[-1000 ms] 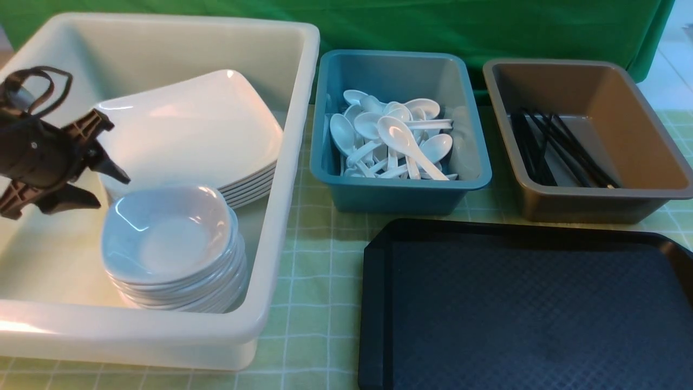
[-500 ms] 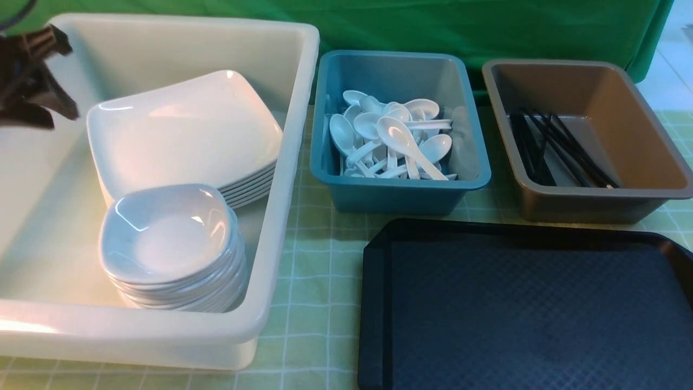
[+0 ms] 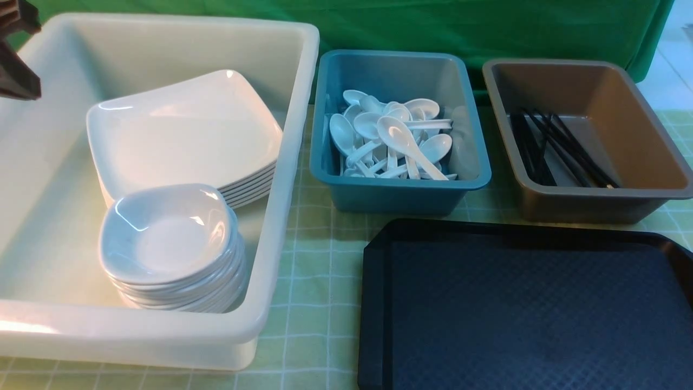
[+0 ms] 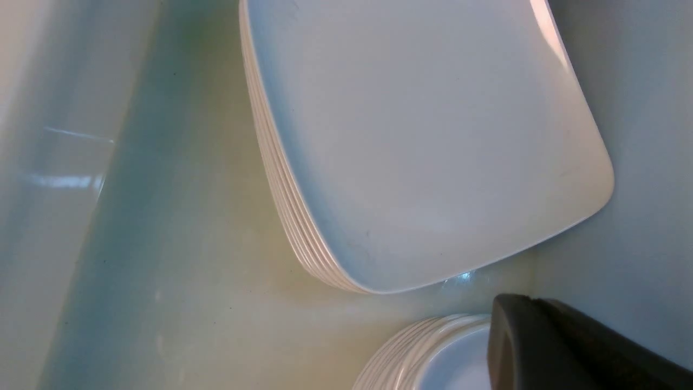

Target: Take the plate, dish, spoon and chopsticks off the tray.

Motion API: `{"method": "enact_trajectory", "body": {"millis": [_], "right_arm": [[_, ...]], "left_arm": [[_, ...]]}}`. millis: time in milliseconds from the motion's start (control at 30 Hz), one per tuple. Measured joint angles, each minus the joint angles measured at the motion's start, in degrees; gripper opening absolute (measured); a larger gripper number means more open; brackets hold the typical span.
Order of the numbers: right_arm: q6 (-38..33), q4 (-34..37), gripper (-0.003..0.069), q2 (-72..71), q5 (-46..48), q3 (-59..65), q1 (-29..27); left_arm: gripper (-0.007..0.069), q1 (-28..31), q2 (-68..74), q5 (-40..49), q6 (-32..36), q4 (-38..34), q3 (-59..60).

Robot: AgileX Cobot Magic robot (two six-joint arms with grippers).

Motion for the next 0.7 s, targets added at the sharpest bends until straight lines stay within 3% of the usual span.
{"method": "enact_trajectory", "body": {"millis": [700], "right_arm": [[0.1, 0.0, 0.0061, 0.1, -1.3, 0.7, 0.0]], "left_arm": [[-0.0008, 0.0, 0.0, 2.5, 2.1, 0.4, 0.0]]}}
